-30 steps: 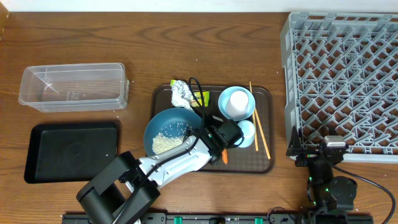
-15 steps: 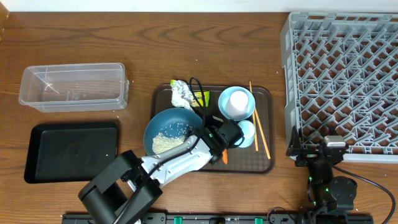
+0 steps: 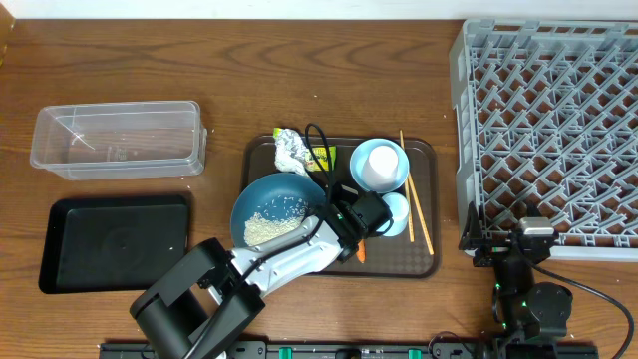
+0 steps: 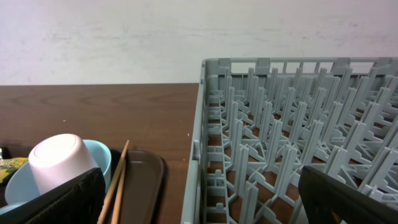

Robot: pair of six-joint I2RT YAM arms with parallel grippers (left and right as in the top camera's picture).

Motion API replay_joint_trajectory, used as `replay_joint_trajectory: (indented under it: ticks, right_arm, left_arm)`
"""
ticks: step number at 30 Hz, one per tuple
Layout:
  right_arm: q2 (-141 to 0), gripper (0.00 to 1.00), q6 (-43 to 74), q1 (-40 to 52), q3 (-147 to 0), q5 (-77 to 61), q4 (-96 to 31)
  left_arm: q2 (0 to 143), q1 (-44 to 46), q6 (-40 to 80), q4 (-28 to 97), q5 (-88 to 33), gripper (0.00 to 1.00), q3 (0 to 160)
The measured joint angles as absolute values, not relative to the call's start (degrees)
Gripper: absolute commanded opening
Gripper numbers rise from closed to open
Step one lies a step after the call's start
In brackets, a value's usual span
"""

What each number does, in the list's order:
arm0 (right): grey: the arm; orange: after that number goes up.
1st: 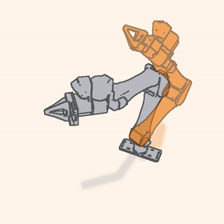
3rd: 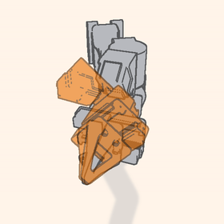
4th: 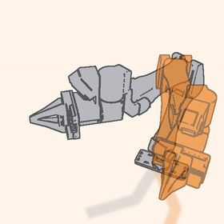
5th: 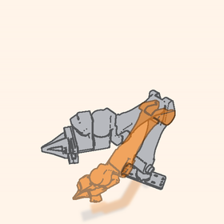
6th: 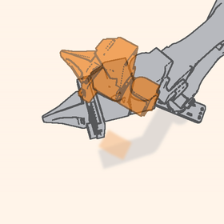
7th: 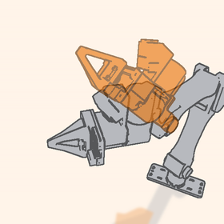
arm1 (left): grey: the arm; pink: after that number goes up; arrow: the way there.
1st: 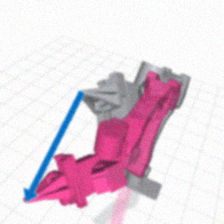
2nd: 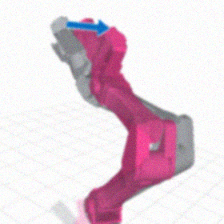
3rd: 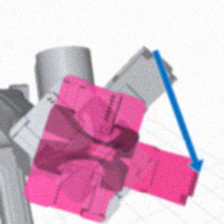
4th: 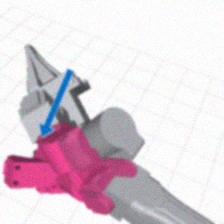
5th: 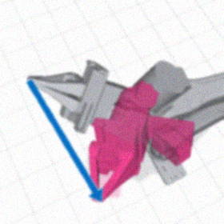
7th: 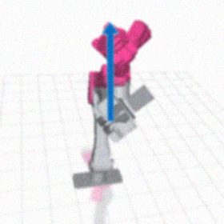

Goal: Sort waste into correct bins and load items into the dishwasher rack
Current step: 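Lower the left gripper and pinch the blue bowl's right rim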

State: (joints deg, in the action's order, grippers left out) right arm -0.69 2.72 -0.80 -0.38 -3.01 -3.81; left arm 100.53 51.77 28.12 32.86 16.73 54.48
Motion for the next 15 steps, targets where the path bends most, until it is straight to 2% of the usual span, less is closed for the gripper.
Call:
replay_joint_trajectory:
  ticks: [15]
  right_arm:
    - [-0.69,0.99,2.72,-0.80,-0.38,-3.01,-3.81]
  left_arm:
    - [100.79,51.88,28.34,32.73,16.38,0.19,54.48]
